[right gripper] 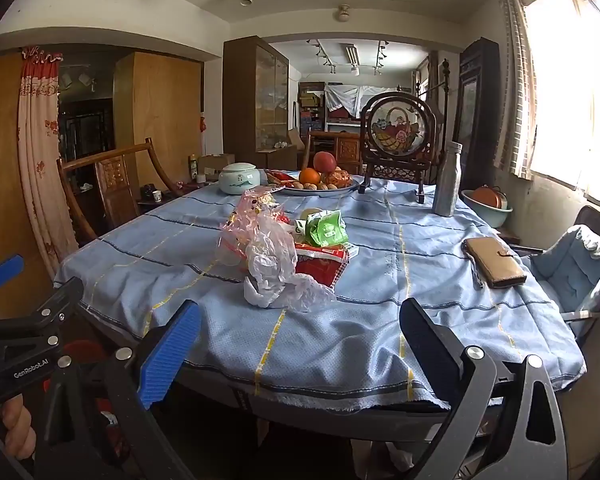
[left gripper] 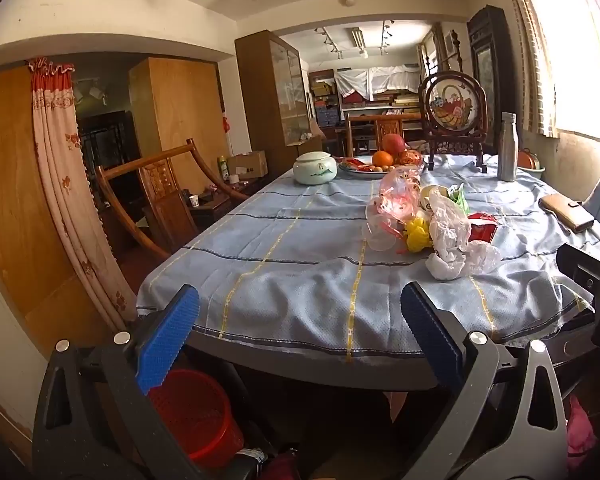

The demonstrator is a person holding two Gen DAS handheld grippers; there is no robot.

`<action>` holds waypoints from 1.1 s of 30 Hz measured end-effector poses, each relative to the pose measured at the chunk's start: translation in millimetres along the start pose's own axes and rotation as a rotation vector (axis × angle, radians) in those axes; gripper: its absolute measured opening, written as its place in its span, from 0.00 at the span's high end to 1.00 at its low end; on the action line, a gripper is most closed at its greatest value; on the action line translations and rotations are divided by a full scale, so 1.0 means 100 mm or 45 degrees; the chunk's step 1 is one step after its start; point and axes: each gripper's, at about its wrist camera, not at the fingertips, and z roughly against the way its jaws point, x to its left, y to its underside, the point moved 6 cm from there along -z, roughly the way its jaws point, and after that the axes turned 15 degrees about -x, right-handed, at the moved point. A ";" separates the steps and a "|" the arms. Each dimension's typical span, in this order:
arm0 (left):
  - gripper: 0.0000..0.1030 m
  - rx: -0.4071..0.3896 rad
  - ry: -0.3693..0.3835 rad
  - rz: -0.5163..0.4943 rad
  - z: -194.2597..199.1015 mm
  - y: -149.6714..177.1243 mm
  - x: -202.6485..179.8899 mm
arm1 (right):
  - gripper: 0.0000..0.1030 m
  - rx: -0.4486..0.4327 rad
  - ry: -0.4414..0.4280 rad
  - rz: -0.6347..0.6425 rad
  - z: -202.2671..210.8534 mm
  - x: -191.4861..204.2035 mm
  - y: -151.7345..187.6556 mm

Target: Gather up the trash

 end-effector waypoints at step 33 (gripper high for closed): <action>0.06 0.013 -0.003 0.000 -0.01 0.06 -0.01 | 0.05 0.003 -0.001 -0.001 0.00 -0.03 0.03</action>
